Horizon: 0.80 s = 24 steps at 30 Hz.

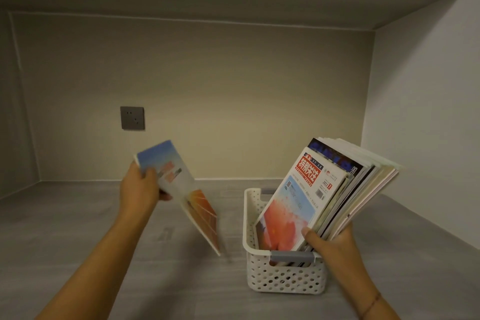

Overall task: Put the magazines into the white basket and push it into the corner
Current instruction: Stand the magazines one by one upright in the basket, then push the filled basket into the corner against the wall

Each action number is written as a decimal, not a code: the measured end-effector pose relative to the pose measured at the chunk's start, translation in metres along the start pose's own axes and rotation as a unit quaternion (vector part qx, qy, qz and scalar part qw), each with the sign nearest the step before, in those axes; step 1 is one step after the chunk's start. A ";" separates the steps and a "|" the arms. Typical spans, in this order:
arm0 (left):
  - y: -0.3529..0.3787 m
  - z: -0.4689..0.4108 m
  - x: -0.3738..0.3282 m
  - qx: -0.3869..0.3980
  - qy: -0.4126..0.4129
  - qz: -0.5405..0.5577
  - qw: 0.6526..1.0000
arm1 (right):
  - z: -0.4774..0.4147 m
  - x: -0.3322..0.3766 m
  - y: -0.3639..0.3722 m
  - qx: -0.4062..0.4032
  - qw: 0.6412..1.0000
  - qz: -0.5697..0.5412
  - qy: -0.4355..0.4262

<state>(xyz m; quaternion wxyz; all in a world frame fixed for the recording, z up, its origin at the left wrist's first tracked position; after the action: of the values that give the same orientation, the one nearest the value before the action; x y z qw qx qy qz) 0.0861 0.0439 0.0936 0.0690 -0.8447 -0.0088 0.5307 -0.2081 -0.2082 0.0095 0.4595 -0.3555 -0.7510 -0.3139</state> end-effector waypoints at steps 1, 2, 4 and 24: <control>0.004 0.005 -0.025 -0.009 0.044 0.002 0.999 | 0.000 0.000 0.000 0.000 1.000 -0.001 -0.001; 0.007 0.010 -0.048 -0.017 0.077 0.009 0.997 | 0.000 0.000 0.000 -0.001 1.000 -0.001 0.000; 0.015 0.022 -0.088 -0.028 0.126 0.019 0.991 | 0.000 0.000 0.001 0.001 1.000 -0.004 0.004; 0.166 0.151 -0.082 0.304 0.246 -0.116 0.913 | -0.001 0.004 -0.001 0.005 0.999 -0.010 -0.044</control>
<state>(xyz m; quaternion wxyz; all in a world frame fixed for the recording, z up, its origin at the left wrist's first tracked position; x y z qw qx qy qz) -0.0954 -0.1119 0.0817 0.3834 -0.8799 0.0716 0.2714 -0.2099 -0.2080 0.0134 0.4243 -0.3590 -0.7757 -0.2989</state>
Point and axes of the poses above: each hand's wrist, its own z-axis away from the middle knuckle, its own y-axis out of the palm, x = y × z, the point moved 6 cm from there along -z, towards the middle knuckle, and after that the axes turned 7 degrees about -z, right-handed, at the moved point
